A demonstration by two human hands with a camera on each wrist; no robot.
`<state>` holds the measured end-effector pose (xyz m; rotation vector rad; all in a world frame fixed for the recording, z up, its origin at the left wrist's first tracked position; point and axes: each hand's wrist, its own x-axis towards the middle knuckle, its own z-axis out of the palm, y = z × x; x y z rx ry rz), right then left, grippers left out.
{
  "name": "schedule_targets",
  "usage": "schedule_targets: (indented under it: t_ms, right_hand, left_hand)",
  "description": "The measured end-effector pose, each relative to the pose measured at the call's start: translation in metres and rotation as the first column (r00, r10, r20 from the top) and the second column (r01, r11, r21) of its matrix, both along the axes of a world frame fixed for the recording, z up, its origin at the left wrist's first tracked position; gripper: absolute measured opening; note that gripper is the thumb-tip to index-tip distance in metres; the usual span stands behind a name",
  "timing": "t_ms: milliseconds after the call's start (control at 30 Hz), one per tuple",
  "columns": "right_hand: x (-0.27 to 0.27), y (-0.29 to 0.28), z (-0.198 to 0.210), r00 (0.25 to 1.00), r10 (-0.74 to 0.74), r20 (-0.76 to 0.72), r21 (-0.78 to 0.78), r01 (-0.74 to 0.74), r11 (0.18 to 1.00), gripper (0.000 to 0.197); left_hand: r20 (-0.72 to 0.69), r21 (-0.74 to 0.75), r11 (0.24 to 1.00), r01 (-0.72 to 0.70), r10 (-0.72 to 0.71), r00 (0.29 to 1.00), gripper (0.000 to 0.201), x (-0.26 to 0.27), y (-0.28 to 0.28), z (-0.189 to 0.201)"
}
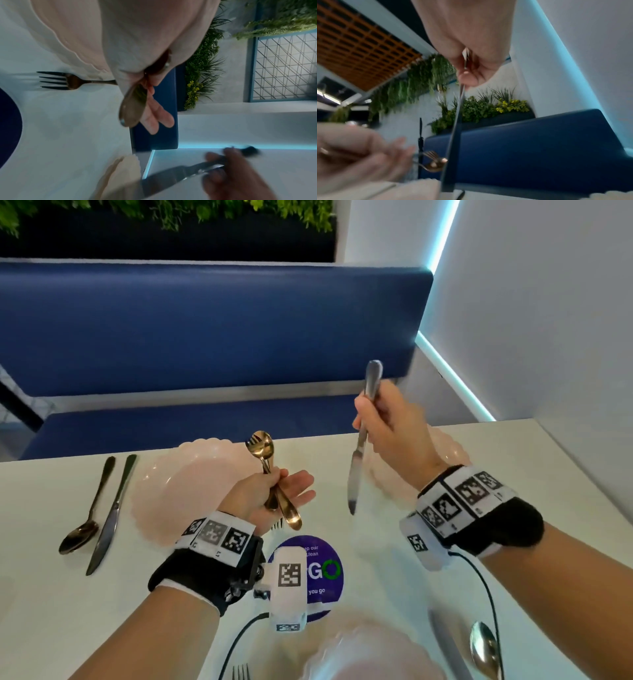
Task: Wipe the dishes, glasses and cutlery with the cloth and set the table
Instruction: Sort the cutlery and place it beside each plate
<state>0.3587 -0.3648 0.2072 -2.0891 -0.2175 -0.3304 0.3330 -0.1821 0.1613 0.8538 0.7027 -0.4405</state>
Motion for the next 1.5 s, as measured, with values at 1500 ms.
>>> schedule_targets:
  t_ms: [1500]
  right_hand:
    - [0.083, 0.014, -0.121, 0.815, -0.284, -0.504, -0.708, -0.202, 0.677, 0.024]
  left_hand:
    - [0.131, 0.139, 0.986, 0.091, -0.109, 0.985, 0.023, 0.017, -0.001, -0.019]
